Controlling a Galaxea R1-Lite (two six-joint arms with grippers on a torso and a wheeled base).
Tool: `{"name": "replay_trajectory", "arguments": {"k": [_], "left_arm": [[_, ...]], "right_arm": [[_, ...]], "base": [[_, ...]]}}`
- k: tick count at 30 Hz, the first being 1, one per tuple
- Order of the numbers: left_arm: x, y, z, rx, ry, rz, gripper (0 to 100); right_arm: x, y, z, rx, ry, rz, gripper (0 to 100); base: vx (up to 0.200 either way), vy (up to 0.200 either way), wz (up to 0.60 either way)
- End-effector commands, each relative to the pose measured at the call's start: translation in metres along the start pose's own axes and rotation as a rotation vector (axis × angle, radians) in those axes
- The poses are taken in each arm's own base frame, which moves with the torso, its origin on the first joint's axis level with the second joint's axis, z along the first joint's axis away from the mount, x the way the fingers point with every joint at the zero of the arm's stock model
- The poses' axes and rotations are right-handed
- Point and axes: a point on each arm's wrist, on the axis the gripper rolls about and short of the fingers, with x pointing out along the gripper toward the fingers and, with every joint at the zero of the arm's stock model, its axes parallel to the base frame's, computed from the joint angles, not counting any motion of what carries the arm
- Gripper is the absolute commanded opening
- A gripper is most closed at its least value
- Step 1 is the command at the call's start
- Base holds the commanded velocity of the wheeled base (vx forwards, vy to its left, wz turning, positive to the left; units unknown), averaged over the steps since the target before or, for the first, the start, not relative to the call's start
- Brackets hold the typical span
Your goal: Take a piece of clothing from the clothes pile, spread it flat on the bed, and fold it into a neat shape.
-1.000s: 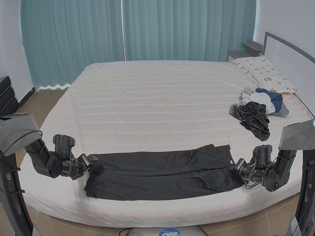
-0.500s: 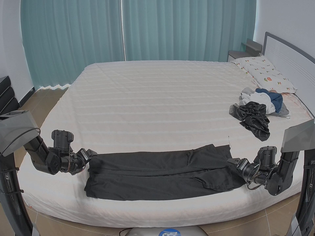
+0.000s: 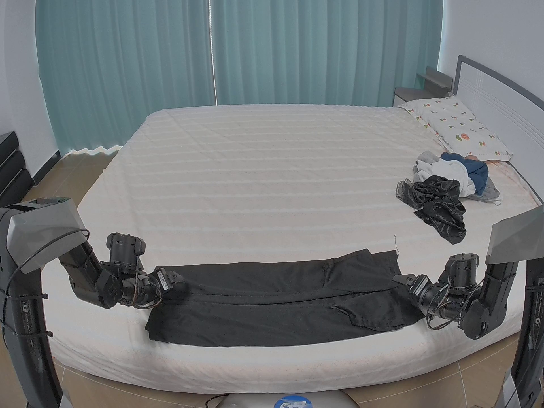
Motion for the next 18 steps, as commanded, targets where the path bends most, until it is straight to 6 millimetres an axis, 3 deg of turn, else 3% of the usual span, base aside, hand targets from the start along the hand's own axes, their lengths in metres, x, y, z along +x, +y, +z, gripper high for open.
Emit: {"name": "replay_trajectory", "arguments": {"k": [1, 18], "left_arm": [[0.0097, 0.0034, -0.0062, 0.016, 0.017, 0.021, 100], [0.0171, 0.0013, -0.0115, 0.057, 0.033, 0.022, 100]], "right_arm": [[-0.0008, 0.0009, -0.0004, -0.002, 0.001, 0.003, 100], [-0.0018, 0.0011, -0.0021, -0.002, 0.006, 0.0, 100]], "base": [[0.0, 0.0, 0.0], [0.0, 0.0, 0.0]]}}
